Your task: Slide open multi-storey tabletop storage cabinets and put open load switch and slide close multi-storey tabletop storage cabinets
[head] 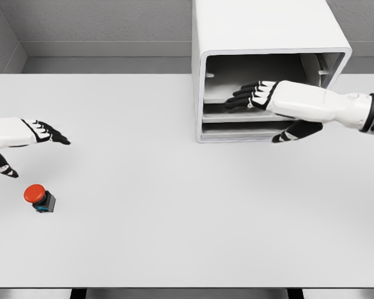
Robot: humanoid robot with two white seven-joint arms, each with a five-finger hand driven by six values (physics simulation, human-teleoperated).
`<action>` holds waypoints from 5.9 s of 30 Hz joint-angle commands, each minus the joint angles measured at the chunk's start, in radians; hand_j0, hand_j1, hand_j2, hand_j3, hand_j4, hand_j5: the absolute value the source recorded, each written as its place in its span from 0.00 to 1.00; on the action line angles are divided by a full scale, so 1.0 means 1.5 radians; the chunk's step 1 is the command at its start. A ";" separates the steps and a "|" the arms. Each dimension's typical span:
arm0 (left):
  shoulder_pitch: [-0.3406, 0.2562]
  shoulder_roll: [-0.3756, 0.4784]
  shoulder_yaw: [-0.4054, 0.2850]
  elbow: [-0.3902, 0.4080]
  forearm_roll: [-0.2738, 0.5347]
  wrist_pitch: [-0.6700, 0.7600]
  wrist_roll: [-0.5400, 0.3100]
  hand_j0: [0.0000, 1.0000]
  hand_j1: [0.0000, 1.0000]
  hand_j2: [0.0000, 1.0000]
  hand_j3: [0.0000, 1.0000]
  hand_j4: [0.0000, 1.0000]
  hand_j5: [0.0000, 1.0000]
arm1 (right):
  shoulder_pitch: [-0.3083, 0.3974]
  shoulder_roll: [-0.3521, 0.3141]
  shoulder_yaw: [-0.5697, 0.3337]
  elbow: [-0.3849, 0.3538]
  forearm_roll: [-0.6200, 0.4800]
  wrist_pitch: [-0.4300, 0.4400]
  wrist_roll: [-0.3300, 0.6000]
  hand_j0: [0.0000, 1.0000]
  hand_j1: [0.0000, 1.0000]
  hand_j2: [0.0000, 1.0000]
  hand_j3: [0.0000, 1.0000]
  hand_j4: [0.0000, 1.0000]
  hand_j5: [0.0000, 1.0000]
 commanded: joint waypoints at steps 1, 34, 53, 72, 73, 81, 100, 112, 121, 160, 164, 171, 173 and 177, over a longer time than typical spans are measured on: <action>0.001 0.022 0.002 0.000 0.023 0.002 0.003 1.00 1.00 1.00 1.00 1.00 1.00 | 0.000 -0.002 -0.002 0.038 -0.006 0.001 -0.002 1.00 1.00 1.00 1.00 1.00 1.00; 0.099 0.041 0.013 -0.070 0.042 0.002 0.003 1.00 1.00 1.00 1.00 1.00 1.00 | -0.007 0.145 -0.015 0.240 0.018 0.001 0.064 1.00 1.00 1.00 1.00 1.00 1.00; 0.098 0.023 0.012 -0.082 -0.009 0.002 0.002 1.00 1.00 1.00 1.00 1.00 1.00 | 0.020 0.150 -0.041 0.251 0.041 0.001 0.064 1.00 1.00 1.00 1.00 1.00 1.00; 0.102 0.012 0.006 -0.067 -0.035 0.002 0.001 0.86 0.86 0.86 0.86 0.86 0.86 | 0.053 0.044 -0.047 0.093 0.039 0.001 0.057 1.00 1.00 1.00 1.00 1.00 1.00; 0.102 0.012 0.006 -0.067 -0.035 0.002 0.001 0.81 0.81 0.81 0.81 0.81 0.81 | 0.053 0.043 -0.047 0.092 0.039 0.001 0.057 1.00 1.00 1.00 1.00 1.00 1.00; 0.103 0.014 0.006 -0.059 -0.035 0.002 0.001 0.73 0.73 0.73 0.73 0.73 0.73 | 0.056 0.052 -0.071 0.108 0.012 0.001 0.062 1.00 1.00 1.00 1.00 1.00 1.00; 0.094 0.014 0.013 -0.057 -0.031 0.002 0.001 0.48 0.48 0.48 0.48 0.48 0.48 | 0.103 -0.013 -0.077 0.030 0.020 0.001 0.067 1.00 1.00 1.00 1.00 1.00 1.00; 0.049 -0.018 0.030 -0.052 -0.025 0.002 0.003 0.48 0.48 0.48 0.48 0.48 0.48 | 0.125 -0.077 -0.078 -0.021 0.020 0.001 0.052 1.00 1.00 1.00 1.00 1.00 1.00; 0.009 -0.065 0.030 -0.053 -0.012 0.002 0.003 0.48 0.48 0.48 0.48 0.48 0.48 | 0.131 -0.081 -0.075 -0.036 0.019 0.001 0.051 1.00 1.00 1.00 1.00 1.00 1.00; -0.120 -0.194 0.028 -0.097 0.047 0.002 0.004 0.42 0.42 0.42 0.42 0.42 0.42 | 0.141 -0.142 -0.100 -0.047 0.004 0.001 0.013 1.00 1.00 1.00 1.00 1.00 1.00; -0.143 -0.207 0.026 -0.097 0.055 0.002 0.004 0.42 0.42 0.42 0.42 0.42 0.42 | 0.142 -0.142 -0.100 -0.047 0.004 0.001 0.013 1.00 1.00 1.00 1.00 1.00 1.00; -0.184 -0.245 0.019 -0.096 0.058 0.002 0.004 0.42 0.42 0.42 0.42 0.42 0.42 | 0.142 -0.142 -0.100 -0.047 0.004 0.001 0.013 1.00 1.00 1.00 1.00 1.00 1.00; -0.192 -0.256 0.018 -0.095 0.058 0.002 0.004 0.42 0.42 0.42 0.42 0.42 0.42 | 0.144 -0.142 -0.100 -0.047 0.004 0.001 0.013 1.00 1.00 1.00 1.00 1.00 1.00; -0.207 -0.279 0.016 -0.091 0.056 0.002 0.003 0.42 0.42 0.42 0.42 0.42 0.42 | 0.144 -0.146 -0.100 -0.047 0.004 0.001 0.013 1.00 1.00 1.00 1.00 1.00 1.00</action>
